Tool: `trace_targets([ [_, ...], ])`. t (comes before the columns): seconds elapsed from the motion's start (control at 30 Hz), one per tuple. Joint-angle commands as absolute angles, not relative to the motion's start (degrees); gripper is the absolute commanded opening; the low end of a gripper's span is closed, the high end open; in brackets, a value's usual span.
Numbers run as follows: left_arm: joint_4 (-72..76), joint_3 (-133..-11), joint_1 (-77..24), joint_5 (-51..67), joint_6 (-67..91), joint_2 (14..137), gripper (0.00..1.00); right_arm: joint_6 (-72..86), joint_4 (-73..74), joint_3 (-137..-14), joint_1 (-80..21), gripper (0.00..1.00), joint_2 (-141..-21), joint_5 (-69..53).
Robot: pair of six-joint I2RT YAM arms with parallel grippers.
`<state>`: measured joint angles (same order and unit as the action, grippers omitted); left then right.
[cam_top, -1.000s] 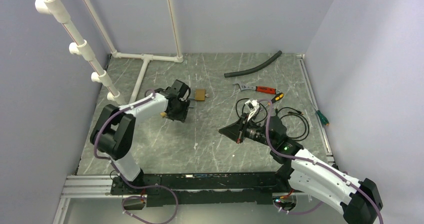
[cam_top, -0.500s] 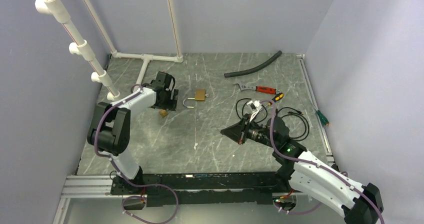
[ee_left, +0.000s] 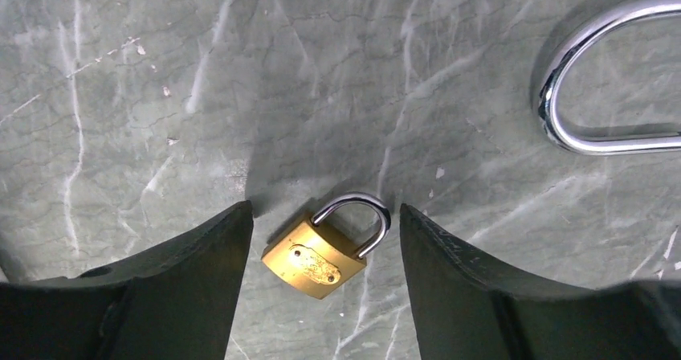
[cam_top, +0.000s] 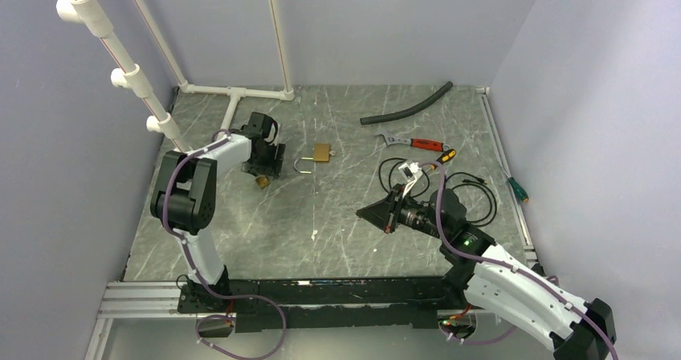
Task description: Unlock with the key
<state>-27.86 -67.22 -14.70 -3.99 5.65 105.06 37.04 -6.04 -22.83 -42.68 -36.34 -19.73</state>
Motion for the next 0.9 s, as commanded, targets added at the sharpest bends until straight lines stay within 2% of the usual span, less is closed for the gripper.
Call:
trace_targets([
  [0.0,-31.4,-70.2,-14.7,-2.9,6.8,107.0,0.7,36.5,-7.1,-25.3,-42.5,0.0,-36.7,-19.1],
  [0.3,-36.3,-69.2,-14.6,-1.6,20.7,101.5,0.67,36.5,-8.3,-25.0,-42.5,0.0,-37.7,-18.6],
  [0.53,-36.6,-67.3,-14.7,-1.5,23.7,99.3,0.64,37.1,-11.1,-24.6,-42.5,0.0,-39.7,-19.4],
  [0.87,-34.2,-67.2,-14.7,-6.8,22.5,99.6,0.72,37.2,-10.6,-24.4,-42.5,0.0,-38.9,-19.2],
])
